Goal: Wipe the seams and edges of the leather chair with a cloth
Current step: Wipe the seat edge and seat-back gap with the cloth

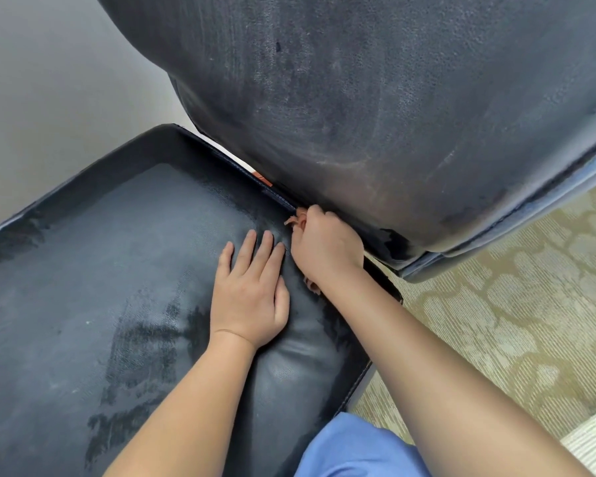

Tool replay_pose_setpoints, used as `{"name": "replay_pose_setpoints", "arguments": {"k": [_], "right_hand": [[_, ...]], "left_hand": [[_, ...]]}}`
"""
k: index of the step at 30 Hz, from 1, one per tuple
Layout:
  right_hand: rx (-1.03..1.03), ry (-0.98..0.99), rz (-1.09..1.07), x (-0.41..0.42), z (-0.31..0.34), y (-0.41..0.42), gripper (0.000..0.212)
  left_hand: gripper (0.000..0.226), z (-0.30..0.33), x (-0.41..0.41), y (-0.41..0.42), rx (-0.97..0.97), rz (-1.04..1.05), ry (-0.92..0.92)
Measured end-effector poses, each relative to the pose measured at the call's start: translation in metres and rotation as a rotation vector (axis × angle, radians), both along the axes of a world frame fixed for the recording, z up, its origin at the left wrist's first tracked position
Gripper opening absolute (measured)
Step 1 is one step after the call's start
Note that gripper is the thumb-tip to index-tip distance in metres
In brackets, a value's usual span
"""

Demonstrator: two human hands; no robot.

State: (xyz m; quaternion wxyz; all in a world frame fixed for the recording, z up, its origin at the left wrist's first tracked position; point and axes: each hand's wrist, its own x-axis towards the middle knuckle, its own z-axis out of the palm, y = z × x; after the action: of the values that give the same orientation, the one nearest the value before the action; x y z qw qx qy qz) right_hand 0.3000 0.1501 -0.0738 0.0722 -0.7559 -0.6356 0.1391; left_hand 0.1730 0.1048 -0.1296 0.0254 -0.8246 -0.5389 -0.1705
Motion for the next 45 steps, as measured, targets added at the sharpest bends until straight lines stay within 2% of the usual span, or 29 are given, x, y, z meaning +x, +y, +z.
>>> {"name": "replay_pose_setpoints", "arguments": {"k": [7, 12, 14, 18, 24, 31, 39, 45], "right_hand": [[-0.006, 0.008, 0.019, -0.001, -0.001, 0.008, 0.03], [-0.022, -0.005, 0.031, 0.002, -0.002, 0.0, 0.032], [-0.012, -0.029, 0.045, 0.001, -0.003, -0.004, 0.032], [0.023, -0.049, 0.029, -0.009, -0.004, 0.008, 0.028], [-0.008, 0.058, 0.009, -0.032, 0.002, 0.043, 0.025], [-0.008, -0.071, -0.021, 0.001, 0.002, -0.005, 0.028], [-0.008, 0.092, -0.019, -0.033, -0.001, 0.043, 0.025], [-0.018, 0.132, 0.021, -0.036, 0.004, 0.062, 0.024]], "left_hand": [[0.047, 0.009, -0.004, 0.006, -0.086, -0.012, 0.002], [0.041, 0.015, -0.032, 0.027, -0.037, -0.222, 0.044], [0.041, 0.012, -0.035, 0.028, -0.032, -0.242, 0.044], [0.049, 0.006, -0.031, 0.028, -0.044, -0.153, 0.099], [0.053, 0.005, -0.03, 0.033, -0.081, 0.065, 0.046], [0.053, 0.003, -0.03, 0.032, -0.069, 0.061, 0.056], [0.052, 0.002, -0.029, 0.032, -0.043, 0.061, 0.083], [0.053, 0.002, -0.028, 0.033, -0.046, 0.062, 0.093]]}}
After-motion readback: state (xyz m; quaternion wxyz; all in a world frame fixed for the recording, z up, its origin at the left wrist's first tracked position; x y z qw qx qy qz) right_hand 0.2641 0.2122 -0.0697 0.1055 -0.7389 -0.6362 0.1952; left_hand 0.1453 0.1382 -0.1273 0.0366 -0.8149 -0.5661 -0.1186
